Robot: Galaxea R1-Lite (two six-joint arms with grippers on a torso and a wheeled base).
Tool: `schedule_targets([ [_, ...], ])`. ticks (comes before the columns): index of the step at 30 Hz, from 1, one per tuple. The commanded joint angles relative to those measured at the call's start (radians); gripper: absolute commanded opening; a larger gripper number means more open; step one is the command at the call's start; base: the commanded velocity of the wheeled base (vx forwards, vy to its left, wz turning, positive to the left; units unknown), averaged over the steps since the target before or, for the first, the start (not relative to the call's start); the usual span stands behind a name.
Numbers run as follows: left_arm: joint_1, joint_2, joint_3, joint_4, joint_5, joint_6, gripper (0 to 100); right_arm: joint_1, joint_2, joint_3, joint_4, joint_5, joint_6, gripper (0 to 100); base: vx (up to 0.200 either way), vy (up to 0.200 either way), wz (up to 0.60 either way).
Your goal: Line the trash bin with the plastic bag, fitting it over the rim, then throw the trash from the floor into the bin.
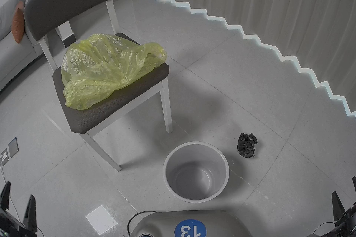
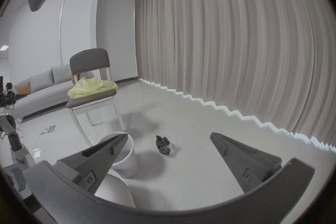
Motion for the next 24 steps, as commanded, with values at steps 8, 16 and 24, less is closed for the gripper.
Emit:
schedule_targets([
  [8,-0.077,0.104,-0.187,-0.040,-0.032,0.034,100,-0.003,0.346,-0.456,-0.070,0.125,0.067,100,0.000,0.000,0.00],
  [16,-0.075,0.156,-0.239,-0.040,-0.035,0.036,100,-0.001,0.565,-0.662,-0.067,0.138,-0.002,100,0.000,0.000,0.00],
  [24,-0.069,0.299,-0.337,-0.004,-0.015,0.036,100,0.002,0.682,-0.694,-0.067,0.173,-0.157,100,0.000,0.000,0.00],
])
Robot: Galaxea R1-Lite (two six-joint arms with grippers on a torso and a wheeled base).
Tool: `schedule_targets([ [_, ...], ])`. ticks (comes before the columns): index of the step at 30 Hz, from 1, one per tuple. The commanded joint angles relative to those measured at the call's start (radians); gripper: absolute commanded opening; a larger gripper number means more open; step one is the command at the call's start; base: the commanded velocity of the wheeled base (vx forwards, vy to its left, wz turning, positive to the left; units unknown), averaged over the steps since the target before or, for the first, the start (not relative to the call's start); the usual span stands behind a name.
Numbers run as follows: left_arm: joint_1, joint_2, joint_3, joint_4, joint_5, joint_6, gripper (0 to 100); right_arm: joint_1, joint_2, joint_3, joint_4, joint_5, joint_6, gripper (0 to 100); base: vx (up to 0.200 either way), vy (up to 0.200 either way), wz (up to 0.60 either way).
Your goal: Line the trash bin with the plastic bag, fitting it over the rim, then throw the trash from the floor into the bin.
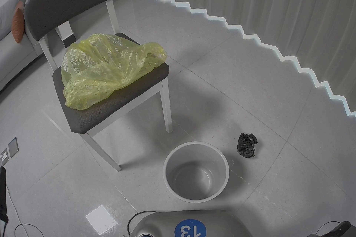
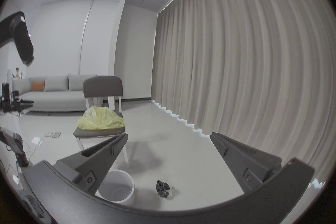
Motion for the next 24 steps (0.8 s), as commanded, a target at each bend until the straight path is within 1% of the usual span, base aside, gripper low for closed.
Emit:
schedule_targets([
  [1,-0.002,0.142,-0.086,0.024,0.021,0.000,100,0.004,0.130,-0.019,-0.001,0.025,-0.038,100,0.000,0.000,0.00],
  [4,-0.005,0.171,-0.109,0.036,0.033,0.000,100,0.001,0.133,-0.012,-0.003,0.050,-0.040,100,0.000,0.000,0.00],
  [10,-0.005,0.257,-0.115,0.040,0.033,0.003,100,0.003,0.133,-0.019,0.000,0.051,-0.020,100,0.000,0.000,0.00],
  [11,-0.002,0.301,-0.114,0.038,0.035,0.005,100,0.003,0.136,-0.012,0.005,0.050,-0.018,100,0.000,0.000,0.00],
  [13,-0.002,0.329,-0.114,0.038,0.036,0.008,100,0.003,0.142,-0.009,0.006,0.048,-0.018,100,0.000,0.000,0.00],
  [18,0.000,0.390,-0.122,0.040,0.042,0.043,100,0.001,0.158,-0.011,0.006,0.048,-0.017,100,0.000,0.000,0.00],
  [20,0.000,0.438,-0.128,0.041,0.064,0.069,100,0.003,0.159,-0.009,0.006,0.050,-0.017,100,0.000,0.000,0.00],
  [22,0.000,0.458,-0.132,0.041,0.068,0.078,100,0.003,0.161,-0.009,0.006,0.050,-0.017,100,0.000,0.000,0.00],
  [24,0.000,0.524,-0.137,0.040,0.084,0.104,100,0.001,0.164,-0.008,0.008,0.051,-0.017,100,0.000,0.000,0.00],
])
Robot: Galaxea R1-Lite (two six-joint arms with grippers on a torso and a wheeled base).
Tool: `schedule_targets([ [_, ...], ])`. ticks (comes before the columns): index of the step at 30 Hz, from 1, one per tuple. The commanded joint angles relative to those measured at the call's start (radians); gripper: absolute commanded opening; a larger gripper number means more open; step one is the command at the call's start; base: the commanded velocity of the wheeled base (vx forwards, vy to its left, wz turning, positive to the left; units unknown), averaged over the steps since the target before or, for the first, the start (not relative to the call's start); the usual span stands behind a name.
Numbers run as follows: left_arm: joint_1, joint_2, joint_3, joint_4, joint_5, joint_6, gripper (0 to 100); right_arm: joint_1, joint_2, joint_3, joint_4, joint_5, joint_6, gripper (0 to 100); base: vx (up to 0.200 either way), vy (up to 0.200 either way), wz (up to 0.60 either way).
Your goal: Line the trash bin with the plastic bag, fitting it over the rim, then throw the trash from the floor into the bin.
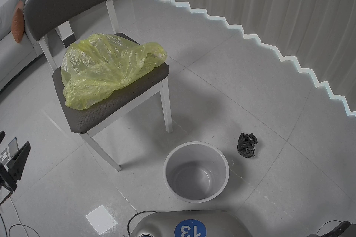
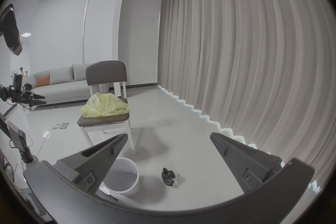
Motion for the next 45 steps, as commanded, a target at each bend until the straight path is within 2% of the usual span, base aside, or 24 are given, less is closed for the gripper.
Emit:
schedule_targets([
  [1,0.000,0.137,-0.012,-0.003,0.021,0.032,100,-0.001,0.009,0.003,0.001,0.002,0.000,100,0.000,0.000,0.00],
  [16,0.002,0.388,-0.110,-0.004,0.104,0.085,100,-0.001,0.006,0.004,0.003,0.002,-0.002,100,0.000,0.000,0.00],
  [24,-0.001,0.569,-0.204,-0.010,0.174,0.103,100,-0.002,0.003,-0.002,0.001,0.000,-0.002,100,0.000,0.000,0.00],
  [43,-0.003,0.800,-0.380,-0.016,0.165,0.111,100,-0.008,-0.003,-0.005,-0.002,0.000,-0.003,100,0.000,0.000,0.00],
  [45,0.002,0.836,-0.407,-0.018,0.170,0.167,100,-0.008,-0.003,-0.007,-0.003,0.000,-0.003,100,0.000,0.000,0.00],
])
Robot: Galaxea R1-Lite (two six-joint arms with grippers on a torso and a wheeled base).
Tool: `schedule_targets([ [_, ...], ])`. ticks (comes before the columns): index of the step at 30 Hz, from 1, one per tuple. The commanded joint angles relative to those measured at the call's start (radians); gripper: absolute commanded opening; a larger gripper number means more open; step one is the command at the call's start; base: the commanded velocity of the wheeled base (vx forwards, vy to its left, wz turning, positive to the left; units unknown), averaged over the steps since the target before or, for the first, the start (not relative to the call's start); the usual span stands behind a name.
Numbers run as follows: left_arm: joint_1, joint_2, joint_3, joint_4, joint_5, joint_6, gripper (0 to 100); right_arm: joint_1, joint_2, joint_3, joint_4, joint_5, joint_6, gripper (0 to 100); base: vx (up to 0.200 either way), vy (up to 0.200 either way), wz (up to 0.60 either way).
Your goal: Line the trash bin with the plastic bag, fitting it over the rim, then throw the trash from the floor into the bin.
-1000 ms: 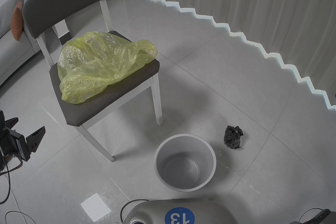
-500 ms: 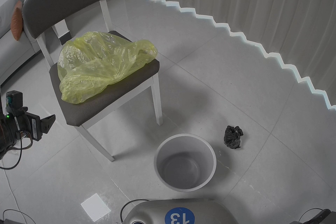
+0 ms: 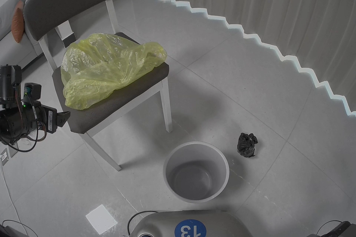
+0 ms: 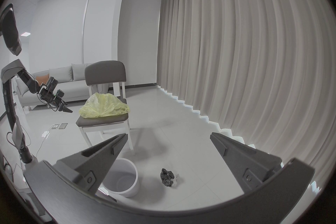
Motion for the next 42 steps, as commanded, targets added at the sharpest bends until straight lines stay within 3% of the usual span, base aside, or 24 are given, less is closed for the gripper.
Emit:
schedule_targets([
  [1,0.005,0.084,-0.046,-0.002,0.004,0.059,100,-0.001,-0.003,0.001,-0.001,0.000,-0.001,100,0.000,0.000,0.00],
  [14,0.033,0.201,-0.066,-0.141,0.009,0.183,100,-0.001,0.006,0.001,-0.001,-0.001,-0.001,100,0.000,0.000,0.00],
  [33,0.025,0.254,-0.155,-0.157,0.004,0.212,100,-0.003,0.008,0.004,-0.003,-0.001,-0.001,100,0.000,0.000,0.00],
  [42,0.027,0.322,-0.175,-0.234,0.001,0.267,100,-0.001,0.000,0.008,-0.003,-0.001,-0.001,100,0.000,0.000,0.00],
])
